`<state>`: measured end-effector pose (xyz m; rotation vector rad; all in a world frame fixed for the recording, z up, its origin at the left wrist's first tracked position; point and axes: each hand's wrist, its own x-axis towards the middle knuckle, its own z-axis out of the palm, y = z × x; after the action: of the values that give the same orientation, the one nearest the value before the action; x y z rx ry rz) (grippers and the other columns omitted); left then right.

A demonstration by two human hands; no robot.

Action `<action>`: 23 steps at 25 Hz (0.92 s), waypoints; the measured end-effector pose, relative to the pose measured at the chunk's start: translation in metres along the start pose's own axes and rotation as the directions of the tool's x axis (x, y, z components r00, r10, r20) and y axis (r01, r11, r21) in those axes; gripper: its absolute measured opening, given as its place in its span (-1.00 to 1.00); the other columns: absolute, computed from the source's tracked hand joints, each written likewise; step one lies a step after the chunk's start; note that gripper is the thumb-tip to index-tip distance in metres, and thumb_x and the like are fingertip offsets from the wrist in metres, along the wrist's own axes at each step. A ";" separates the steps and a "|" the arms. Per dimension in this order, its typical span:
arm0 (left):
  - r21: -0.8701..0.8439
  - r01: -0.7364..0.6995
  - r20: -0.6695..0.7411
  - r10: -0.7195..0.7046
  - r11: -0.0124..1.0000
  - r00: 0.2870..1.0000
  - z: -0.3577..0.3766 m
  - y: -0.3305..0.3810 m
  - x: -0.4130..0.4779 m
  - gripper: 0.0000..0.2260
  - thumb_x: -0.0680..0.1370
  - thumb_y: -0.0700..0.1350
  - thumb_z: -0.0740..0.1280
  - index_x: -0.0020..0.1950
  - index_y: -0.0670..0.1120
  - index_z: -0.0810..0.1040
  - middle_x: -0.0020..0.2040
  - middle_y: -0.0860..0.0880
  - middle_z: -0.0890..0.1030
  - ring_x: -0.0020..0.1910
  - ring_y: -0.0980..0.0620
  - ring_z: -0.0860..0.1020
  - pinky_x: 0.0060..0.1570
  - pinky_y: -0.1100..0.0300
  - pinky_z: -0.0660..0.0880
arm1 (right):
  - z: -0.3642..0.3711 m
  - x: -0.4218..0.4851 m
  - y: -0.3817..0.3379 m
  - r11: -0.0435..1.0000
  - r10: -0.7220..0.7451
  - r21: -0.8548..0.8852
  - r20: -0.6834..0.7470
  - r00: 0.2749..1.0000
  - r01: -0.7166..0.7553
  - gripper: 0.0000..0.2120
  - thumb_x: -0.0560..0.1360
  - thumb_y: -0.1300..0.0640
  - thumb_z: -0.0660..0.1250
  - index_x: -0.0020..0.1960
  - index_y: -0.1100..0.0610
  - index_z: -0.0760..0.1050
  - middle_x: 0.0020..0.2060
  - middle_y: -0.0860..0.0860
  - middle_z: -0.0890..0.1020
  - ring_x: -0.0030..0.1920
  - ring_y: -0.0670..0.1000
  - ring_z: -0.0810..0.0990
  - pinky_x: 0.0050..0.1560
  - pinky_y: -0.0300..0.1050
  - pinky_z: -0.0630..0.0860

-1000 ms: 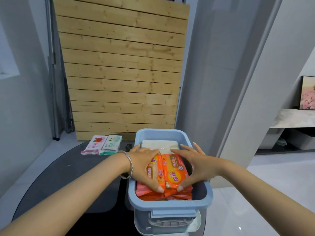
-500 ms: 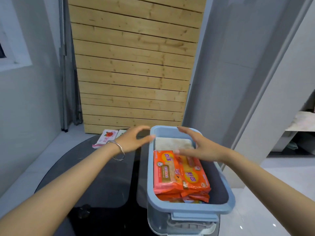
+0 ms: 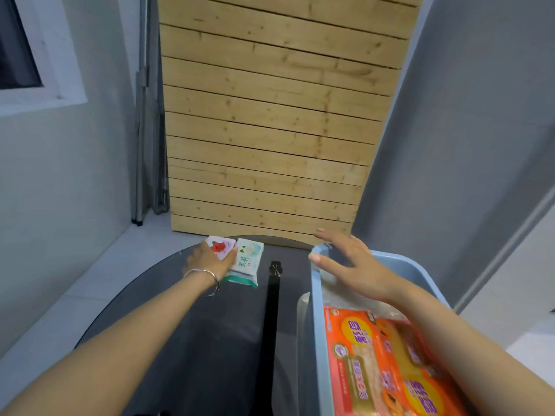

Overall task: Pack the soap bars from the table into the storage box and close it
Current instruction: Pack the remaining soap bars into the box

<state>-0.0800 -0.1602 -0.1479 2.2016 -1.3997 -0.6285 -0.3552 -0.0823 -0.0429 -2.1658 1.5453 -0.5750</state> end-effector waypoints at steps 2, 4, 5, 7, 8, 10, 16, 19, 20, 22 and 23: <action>0.114 0.008 -0.027 -0.005 0.993 1.000 0.013 -0.004 0.009 -0.26 0.43 0.35 0.16 0.41 -0.13 0.20 0.35 -0.18 0.37 0.32 -0.19 0.35 0.23 -0.05 0.33 | 0.001 0.001 0.003 0.996 0.032 0.078 0.027 0.999 -0.034 -0.15 0.21 -0.59 0.01 0.41 -0.25 0.26 0.42 -0.25 0.31 0.48 -0.10 0.13 0.50 0.01 0.06; 0.184 -0.006 -0.074 0.020 0.983 0.997 0.017 -0.007 0.019 -0.33 0.46 0.29 0.16 0.40 -0.14 0.22 0.35 -0.18 0.38 0.32 -0.17 0.34 0.23 -0.04 0.33 | -0.002 0.002 0.001 0.984 0.066 0.164 0.054 0.996 -0.074 -0.23 0.24 -0.56 0.03 0.39 -0.32 0.24 0.42 -0.26 0.30 0.48 -0.13 0.13 0.50 0.02 0.09; 0.197 -0.005 -0.081 0.021 0.980 0.997 0.015 -0.008 0.022 -0.36 0.47 0.26 0.18 0.38 -0.15 0.25 0.35 -0.18 0.39 0.32 -0.17 0.35 0.22 -0.03 0.35 | -0.004 0.000 0.000 0.973 0.083 0.213 0.060 0.995 -0.094 -0.27 0.25 -0.53 0.05 0.39 -0.33 0.24 0.41 -0.26 0.31 0.46 -0.15 0.16 0.47 -0.03 0.14; 0.191 0.016 -0.066 -0.004 0.981 0.998 0.009 -0.007 0.026 -0.37 0.45 0.24 0.25 0.34 -0.16 0.31 0.31 -0.19 0.43 0.29 -0.18 0.39 0.20 -0.03 0.41 | -0.008 -0.003 -0.003 0.953 0.088 0.286 0.063 0.994 -0.102 -0.28 0.26 -0.48 0.07 0.40 -0.32 0.25 0.36 -0.29 0.32 0.37 -0.22 0.24 0.33 -0.23 0.20; 0.176 0.025 -0.053 -0.016 0.984 0.998 0.006 -0.006 0.025 -0.38 0.42 0.24 0.29 0.29 -0.17 0.37 0.28 -0.20 0.47 0.25 -0.18 0.43 0.17 -0.03 0.45 | -0.010 -0.004 -0.004 0.946 0.084 0.308 0.064 0.994 -0.099 -0.27 0.26 -0.47 0.06 0.41 -0.30 0.25 0.33 -0.32 0.32 0.32 -0.26 0.26 0.22 -0.34 0.21; 0.095 0.003 -0.031 0.000 0.995 1.000 -0.005 -0.007 0.015 -0.47 0.39 0.22 0.35 0.15 -0.16 0.49 0.14 -0.20 0.59 0.11 -0.18 0.54 0.05 0.00 0.53 | -0.010 -0.006 -0.008 0.941 0.075 0.325 0.070 0.995 -0.094 -0.27 0.28 -0.45 0.06 0.42 -0.26 0.26 0.29 -0.35 0.34 0.27 -0.29 0.29 0.06 -0.45 0.21; -0.140 -0.485 -0.248 0.443 0.863 0.861 -0.069 0.024 -0.066 -0.57 0.30 0.25 0.40 -0.01 -0.02 0.54 -0.15 0.00 0.61 -0.15 -0.01 0.59 -0.23 0.05 0.58 | -0.014 -0.014 -0.023 0.939 0.036 0.343 -0.014 0.999 -0.029 -0.44 0.39 -0.33 0.07 0.33 -0.19 0.36 0.20 -0.33 0.44 0.14 -0.42 0.40 -0.02 -0.53 0.30; -0.200 -0.685 -0.076 0.686 0.701 0.724 -0.098 0.063 -0.137 -0.43 0.16 0.37 0.39 0.12 0.25 0.44 -0.08 0.24 0.59 -0.13 0.28 0.56 -0.22 0.27 0.58 | -0.028 -0.023 -0.041 0.892 0.069 0.452 -0.115 0.991 -0.009 -0.61 0.51 -0.23 0.12 0.19 -0.07 0.51 0.14 -0.18 0.62 0.11 -0.23 0.57 0.20 -0.33 0.45; -0.183 -0.731 -0.014 0.741 0.658 0.671 -0.102 0.075 -0.158 -0.40 0.15 0.38 0.39 0.14 0.26 0.44 -0.07 0.25 0.59 -0.12 0.29 0.55 -0.20 0.28 0.58 | -0.037 -0.031 -0.046 0.861 0.068 0.507 -0.063 0.996 -0.027 -0.59 0.53 -0.23 0.11 0.14 -0.04 0.57 0.10 -0.10 0.67 0.06 -0.18 0.63 0.21 -0.26 0.51; -0.121 -0.821 0.036 0.829 0.559 0.559 -0.102 0.095 -0.194 -0.37 0.16 0.38 0.40 0.18 0.24 0.44 -0.03 0.23 0.59 -0.07 0.26 0.51 -0.12 0.27 0.53 | -0.060 -0.054 -0.054 0.848 0.014 0.522 0.152 0.988 -0.092 -0.52 0.50 -0.32 0.09 0.05 -0.07 0.65 0.02 -0.07 0.73 0.01 -0.12 0.69 0.08 -0.28 0.59; -0.093 -0.859 0.034 0.864 0.503 0.502 -0.099 0.102 -0.209 -0.37 0.17 0.38 0.40 0.19 0.23 0.44 -0.02 0.23 0.58 -0.04 0.24 0.48 -0.08 0.28 0.49 | -0.070 -0.068 -0.052 0.862 0.003 0.494 0.215 0.977 -0.112 -0.54 0.47 -0.34 0.14 0.02 -0.08 0.66 -0.01 -0.07 0.73 0.00 -0.10 0.70 0.02 -0.28 0.61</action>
<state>-0.1728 0.0052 0.0197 1.1150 -2.2087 -0.3454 -0.3733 -0.0092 0.0374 -1.7110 1.1794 -0.6276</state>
